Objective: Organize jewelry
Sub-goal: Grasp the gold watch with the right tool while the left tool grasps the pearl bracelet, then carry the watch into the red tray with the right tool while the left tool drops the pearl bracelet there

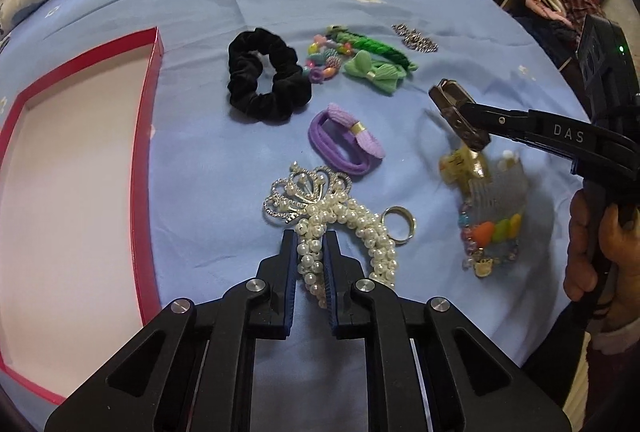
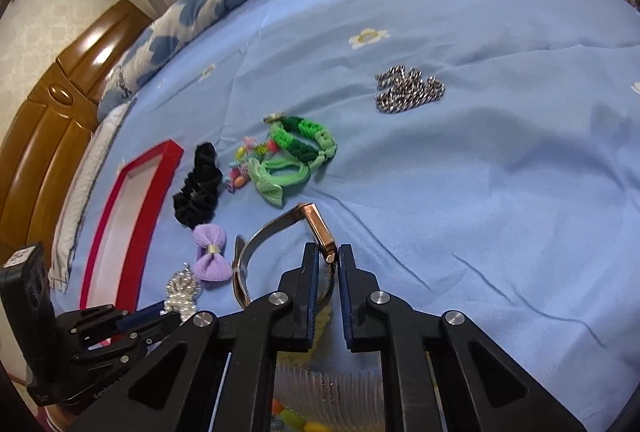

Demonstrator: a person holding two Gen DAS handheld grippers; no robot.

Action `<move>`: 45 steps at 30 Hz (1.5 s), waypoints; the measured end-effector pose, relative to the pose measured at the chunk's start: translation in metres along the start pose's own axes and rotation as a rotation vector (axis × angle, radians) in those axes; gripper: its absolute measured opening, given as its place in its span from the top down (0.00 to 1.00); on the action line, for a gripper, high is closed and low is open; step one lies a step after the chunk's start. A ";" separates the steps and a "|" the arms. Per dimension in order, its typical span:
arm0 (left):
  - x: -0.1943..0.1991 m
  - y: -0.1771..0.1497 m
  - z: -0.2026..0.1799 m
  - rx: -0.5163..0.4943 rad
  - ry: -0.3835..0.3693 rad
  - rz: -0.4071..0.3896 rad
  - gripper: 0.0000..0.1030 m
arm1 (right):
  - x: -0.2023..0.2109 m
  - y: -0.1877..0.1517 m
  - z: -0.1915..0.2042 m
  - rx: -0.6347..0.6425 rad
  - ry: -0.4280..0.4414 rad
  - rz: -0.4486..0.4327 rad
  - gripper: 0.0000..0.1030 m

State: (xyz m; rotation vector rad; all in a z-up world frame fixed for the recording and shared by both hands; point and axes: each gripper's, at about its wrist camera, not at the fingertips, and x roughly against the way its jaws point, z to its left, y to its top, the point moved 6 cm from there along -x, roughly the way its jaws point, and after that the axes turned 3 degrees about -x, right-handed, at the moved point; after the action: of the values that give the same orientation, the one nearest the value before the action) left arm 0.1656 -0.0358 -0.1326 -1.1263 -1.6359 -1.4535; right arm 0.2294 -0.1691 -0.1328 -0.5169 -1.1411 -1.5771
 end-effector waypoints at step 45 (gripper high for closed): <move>0.096 0.031 0.223 0.352 0.118 -0.280 0.90 | -0.082 0.013 0.239 0.254 0.212 0.050 0.92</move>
State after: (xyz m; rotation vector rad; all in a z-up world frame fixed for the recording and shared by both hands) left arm 0.1693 0.2006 -0.0690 -0.6234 -1.9268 -1.2998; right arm 0.2146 0.0797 -0.0865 -0.2030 -1.1357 -1.3831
